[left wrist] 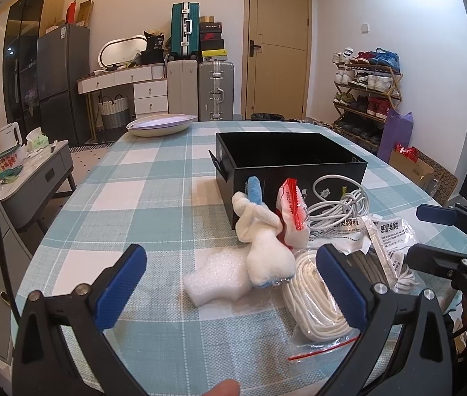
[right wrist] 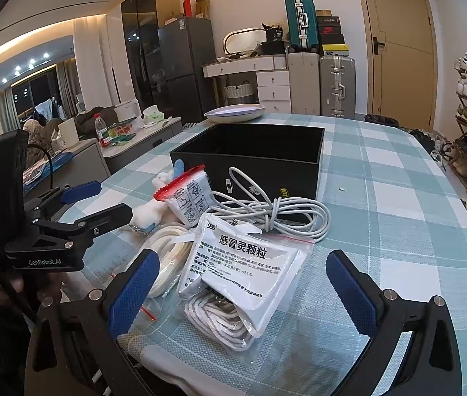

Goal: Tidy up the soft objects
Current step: 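Approach the white plush toy with the left gripper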

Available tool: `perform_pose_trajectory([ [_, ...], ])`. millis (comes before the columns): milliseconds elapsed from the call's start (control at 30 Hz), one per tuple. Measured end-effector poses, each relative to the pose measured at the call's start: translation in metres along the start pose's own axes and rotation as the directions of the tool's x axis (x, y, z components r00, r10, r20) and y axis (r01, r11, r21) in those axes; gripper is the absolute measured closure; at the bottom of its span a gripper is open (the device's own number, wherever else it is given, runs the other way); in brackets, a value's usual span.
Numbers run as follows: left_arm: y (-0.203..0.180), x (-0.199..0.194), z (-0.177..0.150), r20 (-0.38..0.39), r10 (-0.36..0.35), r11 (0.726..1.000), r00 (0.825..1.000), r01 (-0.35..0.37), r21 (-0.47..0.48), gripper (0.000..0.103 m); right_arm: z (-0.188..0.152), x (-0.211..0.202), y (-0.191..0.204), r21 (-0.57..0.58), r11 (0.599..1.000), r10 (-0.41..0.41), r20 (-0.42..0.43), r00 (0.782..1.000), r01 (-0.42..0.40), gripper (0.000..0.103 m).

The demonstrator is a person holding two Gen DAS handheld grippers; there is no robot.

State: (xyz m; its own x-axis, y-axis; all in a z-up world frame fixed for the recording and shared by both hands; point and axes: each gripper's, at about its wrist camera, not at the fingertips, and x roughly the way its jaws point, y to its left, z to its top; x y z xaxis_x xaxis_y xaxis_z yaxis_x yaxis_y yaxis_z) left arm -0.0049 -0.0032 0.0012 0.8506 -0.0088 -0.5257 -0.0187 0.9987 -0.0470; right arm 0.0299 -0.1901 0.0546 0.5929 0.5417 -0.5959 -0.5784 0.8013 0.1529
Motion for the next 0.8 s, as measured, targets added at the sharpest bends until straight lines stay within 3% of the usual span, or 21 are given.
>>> perform_pose_trajectory([
  [700,0.0010,0.0009,0.0025,0.004,-0.027,1.000,1.000,0.027,0.007,0.000,0.0031,-0.0008,0.0017,-0.020,1.000,-0.010,-0.017,1.000,0.010,0.000],
  [800,0.0023,-0.0004,0.0039,0.008,-0.027,1.000,1.000,0.027,-0.002,0.000,0.0077,-0.0080,-0.0003,-0.024,0.999,-0.028,0.013,1.000,0.028,0.000],
])
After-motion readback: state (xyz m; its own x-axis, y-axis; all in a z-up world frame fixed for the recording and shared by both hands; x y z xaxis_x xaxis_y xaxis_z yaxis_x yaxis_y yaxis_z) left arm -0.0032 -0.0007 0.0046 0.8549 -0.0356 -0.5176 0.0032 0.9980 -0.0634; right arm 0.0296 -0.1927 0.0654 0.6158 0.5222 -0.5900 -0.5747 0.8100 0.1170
